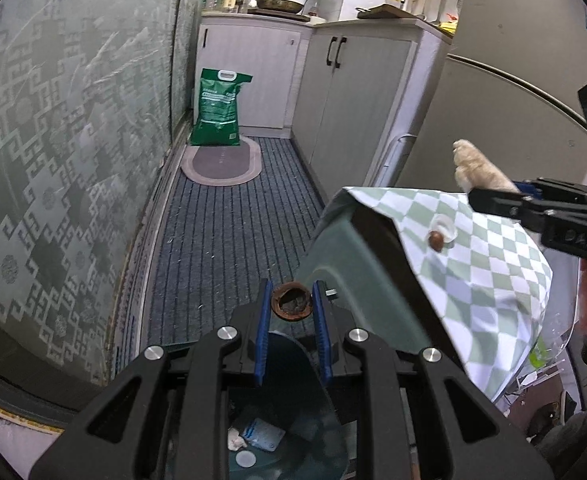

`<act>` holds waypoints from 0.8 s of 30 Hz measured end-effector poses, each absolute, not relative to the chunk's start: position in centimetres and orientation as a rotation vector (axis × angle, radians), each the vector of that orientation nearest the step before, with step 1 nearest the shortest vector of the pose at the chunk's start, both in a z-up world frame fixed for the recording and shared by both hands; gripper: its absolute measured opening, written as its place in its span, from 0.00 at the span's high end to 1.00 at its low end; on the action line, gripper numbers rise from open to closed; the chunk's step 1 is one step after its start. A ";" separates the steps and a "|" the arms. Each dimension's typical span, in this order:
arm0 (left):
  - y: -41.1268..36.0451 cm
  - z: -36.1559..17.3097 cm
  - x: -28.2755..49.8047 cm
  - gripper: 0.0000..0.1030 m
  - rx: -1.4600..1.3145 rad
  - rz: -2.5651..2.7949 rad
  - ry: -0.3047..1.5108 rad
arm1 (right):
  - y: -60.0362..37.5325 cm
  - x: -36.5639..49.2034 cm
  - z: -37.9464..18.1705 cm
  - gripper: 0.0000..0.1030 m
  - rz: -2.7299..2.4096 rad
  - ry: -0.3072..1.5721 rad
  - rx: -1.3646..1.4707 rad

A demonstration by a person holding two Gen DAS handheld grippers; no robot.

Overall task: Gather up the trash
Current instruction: 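Drop the nut shell into the green bin with the left tool while the right tool drops the tissue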

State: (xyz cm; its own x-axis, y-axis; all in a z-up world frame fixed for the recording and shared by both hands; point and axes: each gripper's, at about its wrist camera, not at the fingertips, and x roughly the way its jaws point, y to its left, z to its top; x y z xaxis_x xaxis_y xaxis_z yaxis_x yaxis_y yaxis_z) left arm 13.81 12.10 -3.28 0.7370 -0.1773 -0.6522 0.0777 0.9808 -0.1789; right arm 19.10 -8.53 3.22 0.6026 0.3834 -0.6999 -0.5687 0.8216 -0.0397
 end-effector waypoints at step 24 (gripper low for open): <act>15.4 -16.2 13.0 0.78 -0.126 -0.116 1.058 | -0.2 16.1 2.5 0.70 0.722 0.760 -0.292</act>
State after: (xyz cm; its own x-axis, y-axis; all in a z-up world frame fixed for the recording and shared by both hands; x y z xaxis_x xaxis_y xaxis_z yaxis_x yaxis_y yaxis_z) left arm 13.00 15.44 -16.24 0.4857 -0.1557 -0.8602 0.0351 0.9867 -0.1588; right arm 16.07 -0.25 2.48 0.5029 0.4872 -0.7139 -0.6880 0.7256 0.0105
